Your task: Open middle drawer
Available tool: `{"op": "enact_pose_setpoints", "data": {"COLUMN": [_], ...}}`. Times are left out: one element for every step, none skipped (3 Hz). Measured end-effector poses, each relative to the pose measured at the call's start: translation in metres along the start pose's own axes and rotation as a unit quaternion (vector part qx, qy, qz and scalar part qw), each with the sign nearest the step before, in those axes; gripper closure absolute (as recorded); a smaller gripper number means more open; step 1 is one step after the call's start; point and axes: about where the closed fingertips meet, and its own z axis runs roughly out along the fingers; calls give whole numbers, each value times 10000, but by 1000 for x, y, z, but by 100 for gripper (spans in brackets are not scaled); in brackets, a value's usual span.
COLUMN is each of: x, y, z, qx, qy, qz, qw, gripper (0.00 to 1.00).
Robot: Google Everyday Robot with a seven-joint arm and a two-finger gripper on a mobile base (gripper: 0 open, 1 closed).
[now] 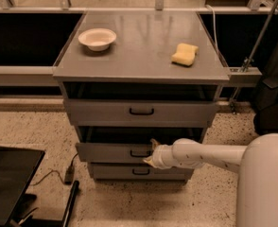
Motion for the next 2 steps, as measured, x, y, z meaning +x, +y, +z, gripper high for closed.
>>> {"op": "enact_pose_setpoints", "data": {"x": [-3, 0], "y": [-1, 9], "z": [-3, -10], "qx": [0, -90], "qy": [0, -63], "qz": [0, 126], "qw": [10000, 9999], "gripper": [100, 100]}}
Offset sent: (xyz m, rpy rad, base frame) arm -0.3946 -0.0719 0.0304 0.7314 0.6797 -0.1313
